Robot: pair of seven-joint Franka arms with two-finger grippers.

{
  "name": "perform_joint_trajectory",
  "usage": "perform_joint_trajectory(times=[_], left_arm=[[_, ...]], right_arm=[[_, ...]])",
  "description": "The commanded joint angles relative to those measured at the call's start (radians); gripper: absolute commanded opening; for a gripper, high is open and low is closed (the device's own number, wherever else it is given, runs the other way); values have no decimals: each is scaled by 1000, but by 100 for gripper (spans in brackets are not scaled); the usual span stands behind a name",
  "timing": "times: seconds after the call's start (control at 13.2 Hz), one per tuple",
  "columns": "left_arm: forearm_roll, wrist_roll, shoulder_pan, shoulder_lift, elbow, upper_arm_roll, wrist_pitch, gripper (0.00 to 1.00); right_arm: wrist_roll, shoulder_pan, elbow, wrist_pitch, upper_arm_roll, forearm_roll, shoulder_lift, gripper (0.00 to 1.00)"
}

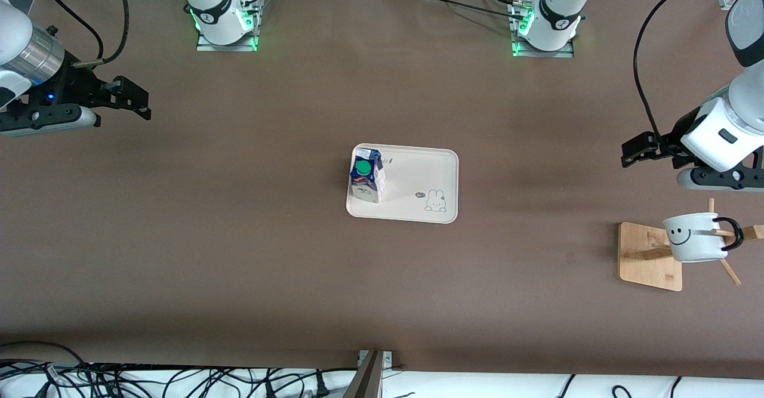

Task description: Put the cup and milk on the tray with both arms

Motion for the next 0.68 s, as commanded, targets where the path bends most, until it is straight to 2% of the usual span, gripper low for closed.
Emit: perform_joint_trajectory(times=[0.0,0.61], left_arm=[[-14,-15,-7,11,28,4,-6,100],[-12,-15,-7,13,30,4,-6,100]], right_arm=[[1,-5,32,0,7,-22,14,100],[-10,0,47,1,10,-33,16,100]])
